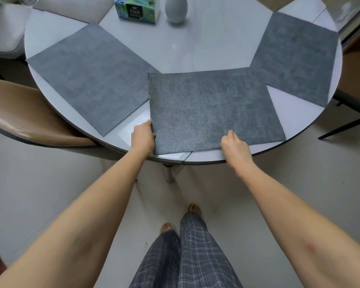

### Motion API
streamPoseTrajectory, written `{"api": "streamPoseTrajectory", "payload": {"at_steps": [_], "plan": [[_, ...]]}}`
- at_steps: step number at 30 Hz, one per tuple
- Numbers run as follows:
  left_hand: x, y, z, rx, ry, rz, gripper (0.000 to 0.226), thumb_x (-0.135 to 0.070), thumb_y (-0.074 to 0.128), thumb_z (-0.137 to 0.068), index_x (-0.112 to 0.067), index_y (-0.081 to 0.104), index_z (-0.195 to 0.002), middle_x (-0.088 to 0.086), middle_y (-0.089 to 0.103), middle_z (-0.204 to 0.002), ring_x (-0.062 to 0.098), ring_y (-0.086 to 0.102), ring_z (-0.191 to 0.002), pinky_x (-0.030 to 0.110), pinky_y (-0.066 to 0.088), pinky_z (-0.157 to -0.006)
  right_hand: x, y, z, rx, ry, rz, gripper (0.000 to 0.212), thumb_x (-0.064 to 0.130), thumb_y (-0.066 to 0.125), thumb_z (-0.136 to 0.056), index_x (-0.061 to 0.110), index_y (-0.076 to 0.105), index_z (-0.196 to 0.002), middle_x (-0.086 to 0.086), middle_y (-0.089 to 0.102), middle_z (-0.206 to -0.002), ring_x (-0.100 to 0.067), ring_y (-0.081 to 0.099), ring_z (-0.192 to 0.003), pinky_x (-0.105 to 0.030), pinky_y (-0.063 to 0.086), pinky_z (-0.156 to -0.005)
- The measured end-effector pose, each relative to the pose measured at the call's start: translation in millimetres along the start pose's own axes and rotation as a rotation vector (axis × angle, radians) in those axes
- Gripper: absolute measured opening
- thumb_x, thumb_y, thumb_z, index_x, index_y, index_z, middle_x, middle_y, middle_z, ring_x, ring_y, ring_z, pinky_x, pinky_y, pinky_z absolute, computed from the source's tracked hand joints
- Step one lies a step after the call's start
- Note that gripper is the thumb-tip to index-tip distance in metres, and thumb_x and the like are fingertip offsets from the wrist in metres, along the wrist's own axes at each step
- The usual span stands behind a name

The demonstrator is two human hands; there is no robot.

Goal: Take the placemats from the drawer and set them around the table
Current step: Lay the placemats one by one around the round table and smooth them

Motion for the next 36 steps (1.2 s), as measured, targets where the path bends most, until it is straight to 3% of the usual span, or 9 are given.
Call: {"api": "streamPoseTrajectory", "payload": {"at_steps": [8, 11, 14, 17, 19, 21, 24, 31, 36], "plan": [[0.1, 1.5, 1.1, 0.004, 0.008, -0.010, 0.028, -0.002, 0.049, -0.090, -0.007, 0.060, -0.115, 0.018, 0.065, -0.111, 0.035, 0.058, -0.101, 0.030, 0.036, -0.075, 0.9, 2.1, 3.8, -0.007, 0.043, -0.095, 0.049, -0.016, 0.051, -0.082, -0.006, 0.042, -0.129, -0.027, 0.026, -0.150, -0.031, 0.032, -0.140, -0.039, 0.046, -0.096], [2.3, 5.0, 3.6, -0.017, 0.013, -0.097, 0.029, -0.008, 0.052, -0.091, -0.007, 0.051, -0.120, 0.021, 0.053, -0.118, 0.039, 0.051, -0.108, 0.039, 0.040, -0.080, 1.0, -0.8, 8.8, -0.064, 0.105, -0.196, 0.037, -0.007, 0.052, -0.084, -0.003, 0.050, -0.120, -0.021, 0.043, -0.141, -0.029, 0.046, -0.128, -0.035, 0.043, -0.096], [-8.0, 12.6, 7.8, -0.152, 0.266, -0.222, 0.050, -0.018, 0.057, -0.091, -0.011, 0.044, -0.139, 0.018, 0.046, -0.128, 0.037, 0.043, -0.116, 0.044, 0.044, -0.088, -1.0, -9.6, -0.2, -0.282, 0.073, -0.349, 0.028, 0.007, 0.044, -0.092, 0.000, 0.054, -0.117, -0.016, 0.053, -0.132, -0.029, 0.046, -0.126, -0.036, 0.032, -0.108], [-33.7, 32.8, 0.9, -0.084, 0.497, -0.277, 0.059, -0.032, 0.050, -0.097, -0.016, 0.029, -0.150, 0.019, 0.027, -0.154, 0.039, 0.023, -0.142, 0.046, 0.026, -0.115, 7.9, -13.5, -31.3, -0.314, -0.009, -0.504, 0.047, 0.024, 0.037, -0.100, 0.005, 0.035, -0.143, -0.014, 0.024, -0.156, -0.023, 0.017, -0.147, -0.037, 0.013, -0.121], [-43.4, 52.4, -7.7, 0.063, 0.447, -0.368, 0.064, -0.045, 0.036, -0.100, -0.022, 0.010, -0.154, 0.011, 0.003, -0.162, 0.034, -0.001, -0.148, 0.048, 0.007, -0.120, 18.8, -5.0, -53.1, -0.228, -0.073, -0.452, 0.057, 0.036, 0.032, -0.101, 0.013, 0.018, -0.151, -0.009, 0.005, -0.161, -0.021, 0.001, -0.149, -0.036, 0.001, -0.122], [-42.8, 68.6, -12.0, 0.140, 0.368, -0.453, 0.066, -0.053, 0.024, -0.099, -0.026, 0.001, -0.154, 0.004, -0.007, -0.162, 0.032, -0.009, -0.148, 0.052, 0.000, -0.119, 20.1, 12.3, -64.4, -0.186, -0.118, -0.355, 0.060, 0.046, 0.024, -0.100, 0.022, 0.006, -0.153, -0.003, -0.004, -0.161, -0.018, -0.007, -0.149, -0.037, -0.004, -0.121], [-43.7, 70.6, -14.6, 0.137, 0.339, -0.514, 0.066, -0.054, 0.023, -0.099, -0.025, 0.003, -0.154, 0.005, -0.004, -0.162, 0.035, -0.005, -0.148, 0.055, 0.002, -0.118, -9.1, 34.0, -64.8, -0.231, -0.097, -0.283, 0.064, 0.056, 0.012, -0.096, 0.028, 0.001, -0.153, 0.002, -0.005, -0.161, -0.017, -0.006, -0.149, -0.039, -0.003, -0.121], [-73.4, 60.1, -16.9, 0.201, 0.259, -0.577, 0.067, -0.065, 0.030, -0.092, -0.019, 0.027, -0.141, 0.013, 0.020, -0.150, 0.044, 0.017, -0.139, 0.064, 0.031, -0.102, -93.9, 53.7, -50.7, -0.204, 0.293, -0.372, 0.061, 0.048, 0.019, -0.100, 0.023, 0.003, -0.153, -0.001, -0.003, -0.161, -0.018, -0.003, -0.149, -0.038, -0.003, -0.121], [-108.6, 57.7, -23.7, 0.293, 0.103, -0.648, 0.083, -0.073, 0.037, -0.086, -0.013, 0.028, -0.143, 0.020, 0.026, -0.148, 0.049, 0.031, -0.133, 0.064, 0.030, -0.102, -132.6, 61.7, -32.1, -0.178, 0.558, -0.514, 0.066, 0.044, 0.024, -0.101, 0.010, 0.003, -0.153, -0.009, -0.002, -0.161, -0.020, -0.002, -0.149, -0.034, -0.002, -0.121]]}}
Point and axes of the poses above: each hand's wrist, its own z-axis away from the middle knuckle, its own y-axis out of the palm, x = y × z, the point moved 3 cm from there along -z, towards the middle knuckle
